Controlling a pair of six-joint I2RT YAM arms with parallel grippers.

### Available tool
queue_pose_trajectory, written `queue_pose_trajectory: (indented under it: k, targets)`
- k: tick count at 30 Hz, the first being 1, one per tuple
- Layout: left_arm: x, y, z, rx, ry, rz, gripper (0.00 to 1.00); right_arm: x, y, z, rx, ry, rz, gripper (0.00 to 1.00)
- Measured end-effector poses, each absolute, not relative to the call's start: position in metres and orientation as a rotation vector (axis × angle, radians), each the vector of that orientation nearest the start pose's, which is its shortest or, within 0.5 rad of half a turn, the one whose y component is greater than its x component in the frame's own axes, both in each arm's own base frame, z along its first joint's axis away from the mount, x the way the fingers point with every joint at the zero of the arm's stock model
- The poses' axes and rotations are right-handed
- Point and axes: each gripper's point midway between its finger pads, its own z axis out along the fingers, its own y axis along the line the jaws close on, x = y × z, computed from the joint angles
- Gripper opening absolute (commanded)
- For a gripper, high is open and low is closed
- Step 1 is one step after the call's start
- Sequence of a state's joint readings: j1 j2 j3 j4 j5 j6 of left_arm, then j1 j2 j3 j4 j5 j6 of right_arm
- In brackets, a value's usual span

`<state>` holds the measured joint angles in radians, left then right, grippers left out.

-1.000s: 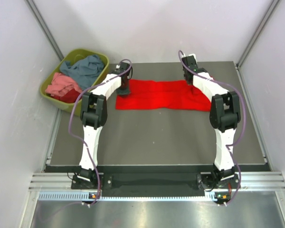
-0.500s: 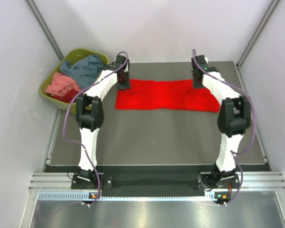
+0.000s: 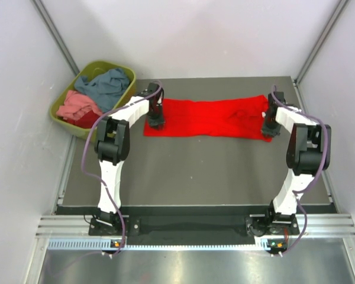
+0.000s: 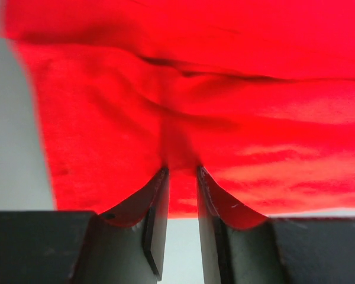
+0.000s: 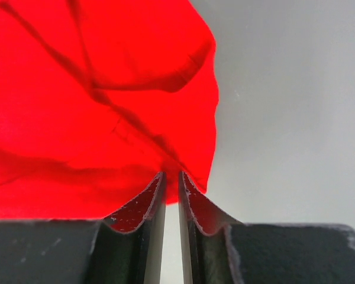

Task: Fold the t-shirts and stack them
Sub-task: Fold the tshirt

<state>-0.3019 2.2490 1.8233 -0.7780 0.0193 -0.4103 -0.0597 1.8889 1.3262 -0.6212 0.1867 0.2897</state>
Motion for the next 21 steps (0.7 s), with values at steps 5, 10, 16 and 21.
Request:
queue_pose_trajectory:
  k: [5,10,16,21]
  targets:
    - [0.462,-0.152,0.026,-0.207,2.772,-0.081,0.31,0.397,-0.057,0.025,0.570,2.680,-0.216,0.13]
    - [0.461,-0.146,0.024,-0.251,2.753,0.002,0.30,0.400,-0.068,0.025,0.600,2.649,-0.247,0.13]
    - [0.452,-0.137,0.026,-0.284,2.747,0.039,0.31,0.399,-0.069,0.027,0.598,2.629,-0.257,0.17]
    - [0.437,-0.130,0.034,-0.267,2.794,0.044,0.33,0.395,-0.068,0.033,0.603,2.631,-0.271,0.26]
